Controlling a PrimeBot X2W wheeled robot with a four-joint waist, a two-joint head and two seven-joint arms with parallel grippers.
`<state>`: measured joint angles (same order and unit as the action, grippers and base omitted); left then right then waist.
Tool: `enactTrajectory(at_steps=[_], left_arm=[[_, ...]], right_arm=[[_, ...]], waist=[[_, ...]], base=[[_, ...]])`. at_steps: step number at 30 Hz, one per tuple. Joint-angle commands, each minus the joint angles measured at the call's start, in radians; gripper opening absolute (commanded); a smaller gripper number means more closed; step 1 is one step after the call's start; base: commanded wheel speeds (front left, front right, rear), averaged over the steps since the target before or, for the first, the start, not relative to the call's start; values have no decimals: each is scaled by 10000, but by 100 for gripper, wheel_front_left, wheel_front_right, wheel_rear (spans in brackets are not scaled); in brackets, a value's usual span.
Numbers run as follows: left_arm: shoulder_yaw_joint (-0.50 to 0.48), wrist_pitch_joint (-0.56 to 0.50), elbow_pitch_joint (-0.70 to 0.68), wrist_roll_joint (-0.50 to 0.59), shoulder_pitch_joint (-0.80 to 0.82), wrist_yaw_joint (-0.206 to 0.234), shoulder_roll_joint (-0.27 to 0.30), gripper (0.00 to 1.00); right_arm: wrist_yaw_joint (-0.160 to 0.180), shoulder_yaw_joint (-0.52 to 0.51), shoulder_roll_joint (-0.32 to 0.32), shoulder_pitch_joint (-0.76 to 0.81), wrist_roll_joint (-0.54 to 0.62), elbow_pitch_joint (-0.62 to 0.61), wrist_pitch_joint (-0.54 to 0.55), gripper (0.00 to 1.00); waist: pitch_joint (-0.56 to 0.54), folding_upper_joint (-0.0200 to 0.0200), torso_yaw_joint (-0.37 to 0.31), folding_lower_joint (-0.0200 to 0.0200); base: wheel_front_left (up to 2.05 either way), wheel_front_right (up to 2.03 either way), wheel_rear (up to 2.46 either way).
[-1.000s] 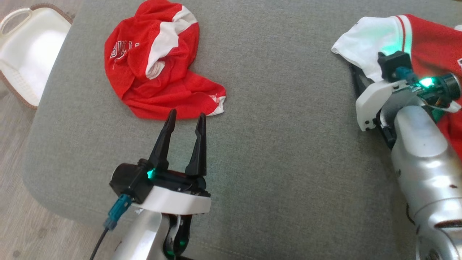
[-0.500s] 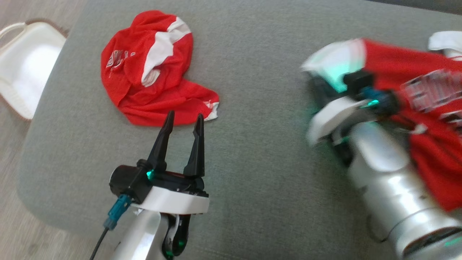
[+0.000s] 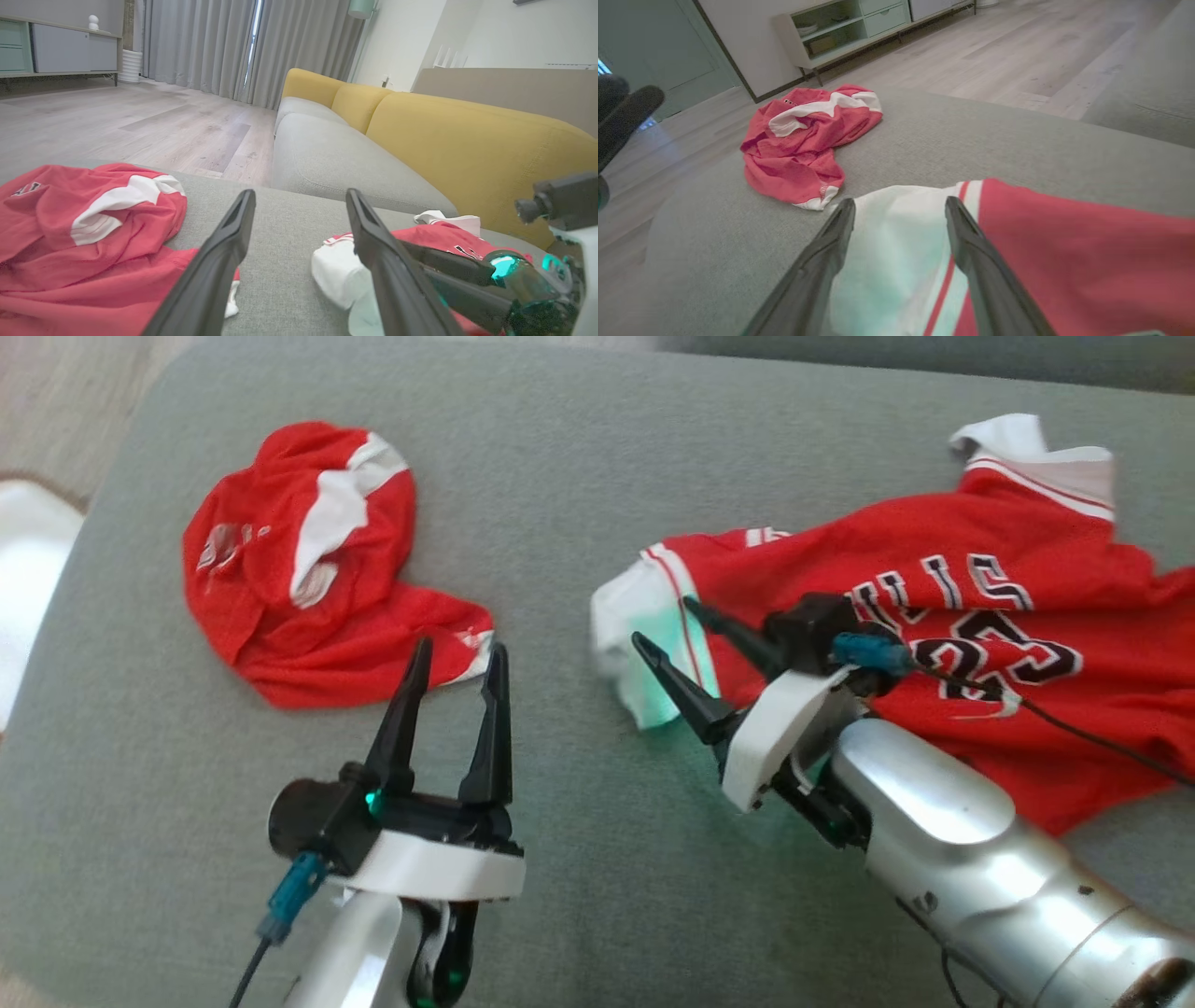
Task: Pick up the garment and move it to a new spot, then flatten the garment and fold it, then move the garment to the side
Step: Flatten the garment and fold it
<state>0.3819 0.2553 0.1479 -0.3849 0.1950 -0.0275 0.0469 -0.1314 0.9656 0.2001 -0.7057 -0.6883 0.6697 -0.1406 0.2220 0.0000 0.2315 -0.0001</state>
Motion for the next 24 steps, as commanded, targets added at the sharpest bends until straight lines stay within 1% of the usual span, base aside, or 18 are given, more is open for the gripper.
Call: enactTrajectory(at_steps=[1,5,7,11,13,16,19,21,24], left_arm=[[-434,65,-282,75,67,-36,33,100],[-611,65,-282,172,-27,-77,33,100],[-693,65,-283,214,-69,-107,33,100],[-875,65,-342,233,-189,-115,33,100],[-956,65,-374,258,-259,-130,33,100],[-1061,65,-415,311,-351,-161,33,100],[-1145,65,-444,341,-419,-197,33,100],[-1163,65,-435,358,-459,-230,33,100],[-1151,65,-393,387,-498,-283,33,100]], right_arm=[[7,-73,-131,36,-74,-196,-127,100],[7,-612,70,337,-92,-26,-402,100],[7,-1111,225,514,18,38,-636,100],[7,-2652,388,999,662,105,-1070,100],[7,-3726,306,1374,1092,-15,-1167,100],[7,-5540,-83,2119,2012,-732,-1202,100],[7,-7090,-746,3162,3143,-1819,-1207,100],[7,-7766,-1110,3809,3738,-2429,-1208,100],[7,-8241,-1384,4466,4363,-2987,-1209,100]], waist=[[-162,0,-237,1],[-369,0,-674,1],[-482,0,-856,1],[-686,0,-1187,1],[-761,0,-1362,1],[-841,0,-1631,1],[-874,0,-1868,1],[-888,0,-2003,1],[-887,0,-2138,1]], base=[[0,0,0],[0,0,0],[0,0,0],[0,0,0],[0,0,0],[0,0,0],[0,0,0],[0,0,0],[0,0,0]])
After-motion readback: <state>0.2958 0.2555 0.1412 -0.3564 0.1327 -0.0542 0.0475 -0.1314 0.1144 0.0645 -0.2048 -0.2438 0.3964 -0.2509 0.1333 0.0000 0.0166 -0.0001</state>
